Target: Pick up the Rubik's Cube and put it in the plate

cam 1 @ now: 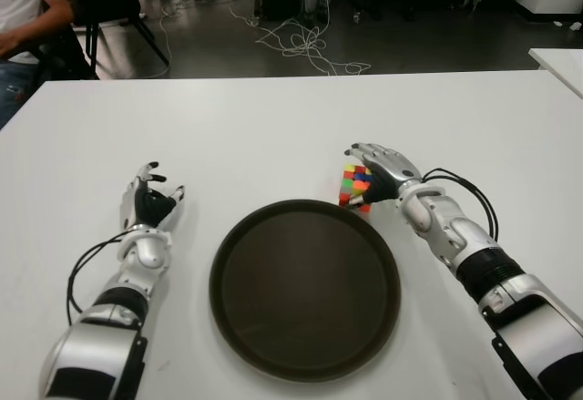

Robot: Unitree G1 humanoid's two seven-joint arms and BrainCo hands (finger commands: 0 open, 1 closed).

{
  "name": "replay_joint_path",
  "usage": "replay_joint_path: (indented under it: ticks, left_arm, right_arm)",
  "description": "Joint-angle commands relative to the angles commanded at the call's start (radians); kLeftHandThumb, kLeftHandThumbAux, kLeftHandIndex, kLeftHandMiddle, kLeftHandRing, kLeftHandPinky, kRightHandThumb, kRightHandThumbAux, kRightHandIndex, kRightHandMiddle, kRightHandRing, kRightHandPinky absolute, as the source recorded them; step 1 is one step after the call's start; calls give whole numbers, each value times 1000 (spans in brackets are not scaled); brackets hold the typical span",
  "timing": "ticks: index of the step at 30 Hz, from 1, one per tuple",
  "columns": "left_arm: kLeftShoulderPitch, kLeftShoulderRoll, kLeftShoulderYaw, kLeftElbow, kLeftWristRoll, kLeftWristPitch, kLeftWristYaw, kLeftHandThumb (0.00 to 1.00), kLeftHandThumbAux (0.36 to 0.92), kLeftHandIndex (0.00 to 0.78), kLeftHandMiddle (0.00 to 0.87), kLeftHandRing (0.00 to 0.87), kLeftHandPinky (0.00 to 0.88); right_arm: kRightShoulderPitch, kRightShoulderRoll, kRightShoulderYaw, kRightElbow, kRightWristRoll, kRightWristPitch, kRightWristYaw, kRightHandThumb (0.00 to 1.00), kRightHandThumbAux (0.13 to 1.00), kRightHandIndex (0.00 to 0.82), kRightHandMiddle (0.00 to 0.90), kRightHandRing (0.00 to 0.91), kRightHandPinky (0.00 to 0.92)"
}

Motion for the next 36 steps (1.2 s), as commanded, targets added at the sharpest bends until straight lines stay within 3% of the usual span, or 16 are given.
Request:
replay_joint_path:
  ticks: [20,26,36]
  left_arm:
    - [-1,-3,-1,-1,0,8,0,216,743,182,302,336,346]
    - [-1,-4,3,-3,-5,7,-4,224,745,181,316,365,389]
    - [0,-4,7,-2,-6,-3,-6,227,737,172,293,328,350]
  right_arm:
    - [-18,13,25,12,-2,6,2,12,687,0,0,8,25]
    - [-19,16,24,6,2,15,15,26,690,0,0,0,19]
    - [-16,26,17,0,9,37,23,31,676,0,0,16,28]
